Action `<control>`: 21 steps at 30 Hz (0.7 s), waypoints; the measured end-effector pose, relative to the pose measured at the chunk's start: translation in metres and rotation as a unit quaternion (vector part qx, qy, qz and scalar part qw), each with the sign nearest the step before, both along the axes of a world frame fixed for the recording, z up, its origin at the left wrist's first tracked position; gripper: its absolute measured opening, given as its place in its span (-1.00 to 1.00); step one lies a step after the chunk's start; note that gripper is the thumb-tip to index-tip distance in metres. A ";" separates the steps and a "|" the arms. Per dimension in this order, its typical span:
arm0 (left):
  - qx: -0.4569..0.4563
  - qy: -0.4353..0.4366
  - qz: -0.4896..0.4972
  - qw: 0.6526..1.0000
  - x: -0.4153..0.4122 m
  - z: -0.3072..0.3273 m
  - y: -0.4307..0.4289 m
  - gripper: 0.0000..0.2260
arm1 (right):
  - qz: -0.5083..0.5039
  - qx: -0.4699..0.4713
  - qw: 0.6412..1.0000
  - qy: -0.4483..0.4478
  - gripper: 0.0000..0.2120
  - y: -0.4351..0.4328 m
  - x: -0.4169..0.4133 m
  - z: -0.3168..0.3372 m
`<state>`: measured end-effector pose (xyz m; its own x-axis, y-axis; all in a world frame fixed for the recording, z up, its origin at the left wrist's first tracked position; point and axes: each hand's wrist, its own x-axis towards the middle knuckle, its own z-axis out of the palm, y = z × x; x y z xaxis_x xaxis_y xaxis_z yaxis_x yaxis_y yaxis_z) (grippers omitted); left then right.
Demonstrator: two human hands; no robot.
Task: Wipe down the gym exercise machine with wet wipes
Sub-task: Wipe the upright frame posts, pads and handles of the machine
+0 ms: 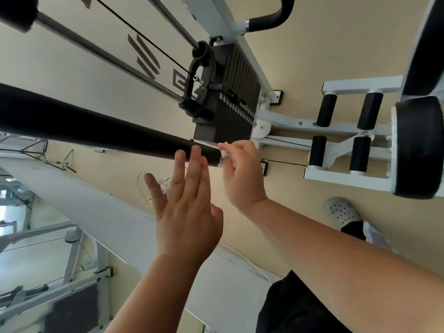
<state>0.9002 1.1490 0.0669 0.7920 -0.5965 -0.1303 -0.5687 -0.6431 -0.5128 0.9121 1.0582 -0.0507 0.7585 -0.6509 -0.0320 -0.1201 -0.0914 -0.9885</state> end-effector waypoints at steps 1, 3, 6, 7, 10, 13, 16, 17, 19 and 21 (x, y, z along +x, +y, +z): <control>0.007 0.004 -0.004 1.000 0.001 -0.002 0.001 -0.18 | -0.002 -0.003 1.000 -0.009 -0.76 0.003 -0.002 0.000; 0.014 0.004 -0.009 1.000 0.003 -0.005 0.002 -0.19 | -0.001 -0.018 1.000 -0.010 -0.75 0.003 -0.004 -0.010; 0.013 0.008 -0.017 1.000 0.004 -0.011 0.002 -0.18 | 0.007 -0.012 0.999 0.044 -0.73 -0.004 -0.004 -0.039; 0.015 0.013 -0.023 1.000 0.004 -0.015 0.002 -0.19 | 0.009 -0.001 0.998 0.068 -0.73 -0.006 -0.004 -0.046; 0.022 0.027 -0.042 0.999 0.005 -0.026 0.003 -0.19 | -0.005 0.011 0.997 0.080 -0.71 -0.003 -0.006 -0.047; 0.023 0.026 -0.051 0.998 0.007 -0.036 0.007 -0.19 | -0.020 -0.016 0.999 0.025 -0.72 0.009 -0.011 -0.030; 0.017 0.011 -0.065 0.998 0.011 -0.044 0.013 -0.19 | -0.018 -0.029 0.999 0.003 -0.71 0.015 -0.018 -0.039; 0.014 0.004 -0.070 0.997 0.013 -0.046 0.015 -0.18 | -0.023 -0.022 0.999 0.008 -0.71 0.014 -0.017 -0.050; 0.008 -0.003 -0.076 0.997 0.015 -0.050 0.017 -0.17 | -0.040 0.005 0.998 0.040 -0.73 0.012 -0.015 -0.073; 0.002 -0.006 -0.067 0.998 0.014 -0.053 0.016 -0.16 | -0.049 0.032 0.995 0.080 -0.73 0.010 -0.014 -0.092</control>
